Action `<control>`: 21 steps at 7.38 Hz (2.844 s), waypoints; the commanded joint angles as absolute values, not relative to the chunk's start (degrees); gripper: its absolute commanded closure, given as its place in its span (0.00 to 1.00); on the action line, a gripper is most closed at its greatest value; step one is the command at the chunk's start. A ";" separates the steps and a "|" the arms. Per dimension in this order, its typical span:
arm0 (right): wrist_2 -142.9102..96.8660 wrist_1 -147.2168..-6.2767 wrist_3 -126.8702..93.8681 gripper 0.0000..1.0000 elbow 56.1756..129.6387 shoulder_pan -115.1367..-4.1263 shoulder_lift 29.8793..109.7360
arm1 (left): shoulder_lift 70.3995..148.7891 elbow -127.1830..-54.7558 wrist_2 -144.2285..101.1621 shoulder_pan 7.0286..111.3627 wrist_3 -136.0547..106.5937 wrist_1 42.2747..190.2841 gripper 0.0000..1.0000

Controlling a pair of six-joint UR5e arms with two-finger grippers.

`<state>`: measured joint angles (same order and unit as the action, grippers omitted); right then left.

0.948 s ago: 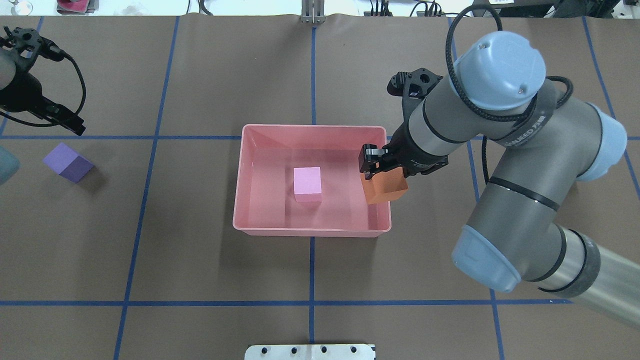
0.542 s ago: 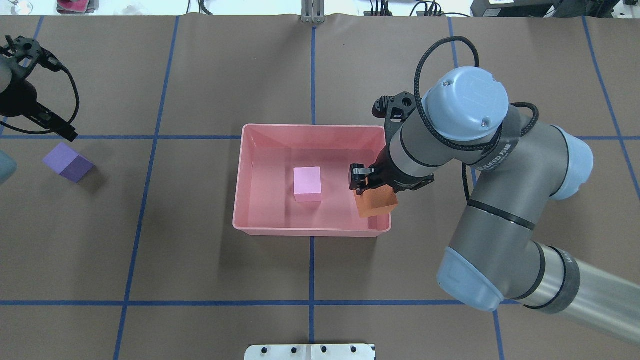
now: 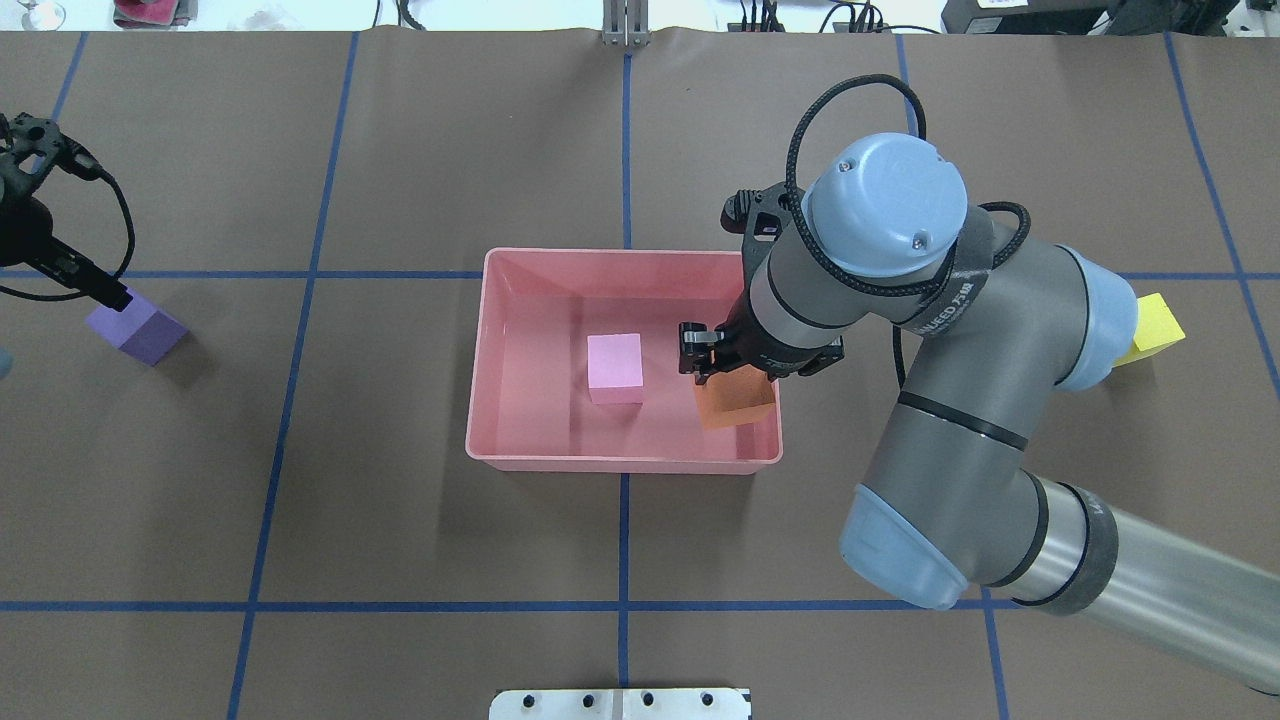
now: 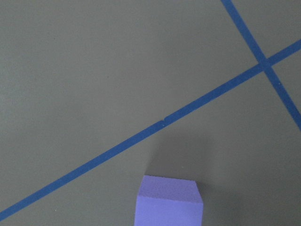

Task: Place blocks into pink bin with both arms
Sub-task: 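Release the orange cube in the bin while the left gripper grasps purple cube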

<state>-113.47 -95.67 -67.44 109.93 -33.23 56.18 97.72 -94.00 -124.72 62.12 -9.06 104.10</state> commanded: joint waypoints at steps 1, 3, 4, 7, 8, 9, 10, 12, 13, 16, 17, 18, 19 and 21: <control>-113.20 -95.45 -67.50 1.00 108.11 -33.22 55.37 | 97.29 -89.93 -124.72 61.96 -12.92 110.63 0.00; -113.20 -95.45 -67.50 1.00 107.84 -33.22 55.46 | 97.56 -90.00 -124.72 61.61 -15.01 111.00 0.00; -113.20 -95.45 -67.41 1.00 107.32 -33.22 55.37 | 97.56 -90.09 -124.72 60.39 -16.51 111.70 0.00; -113.29 -94.66 -67.41 1.00 105.91 -33.05 55.37 | 97.29 -90.00 -124.63 58.27 -19.51 114.35 0.00; -113.20 -94.66 -67.50 1.00 105.91 -32.79 55.37 | 97.21 -89.83 -124.63 58.27 -19.16 114.35 0.00; -113.29 -94.66 -67.50 1.00 105.91 -32.70 55.37 | 97.21 -89.65 -124.54 58.27 -18.90 114.35 0.00; -113.20 -94.66 -67.50 1.00 105.91 -32.17 55.37 | 97.21 -89.47 -124.28 58.27 -18.81 114.35 0.00; -113.20 -94.57 -67.50 1.00 105.38 -31.55 55.37 | 97.21 -88.34 -124.19 57.66 -19.07 114.35 0.00; -113.20 -94.57 -67.50 0.97 105.21 -31.29 55.37 | 97.29 -88.16 -124.10 57.57 -19.07 114.35 0.00; -113.46 -94.48 -67.59 0.00 105.55 -31.38 54.50 | 97.29 -87.89 -124.10 56.60 -19.42 114.26 0.39; -113.55 -94.57 -68.98 0.00 105.56 -31.46 53.54 | 97.21 -87.98 -123.93 56.51 -18.99 114.26 0.82; -113.64 -94.57 -69.26 0.00 105.56 -31.81 53.00 | 96.95 -88.59 -123.93 56.51 -18.90 114.26 1.00; -113.82 -94.74 -69.26 0.00 106.08 -32.60 52.48 | 95.81 -91.12 -124.71 56.69 -18.81 113.56 1.00; -113.99 -95.18 -69.26 0.00 108.27 -34.44 52.65 | 96.41 -101.37 -130.58 61.66 -18.63 98.89 1.00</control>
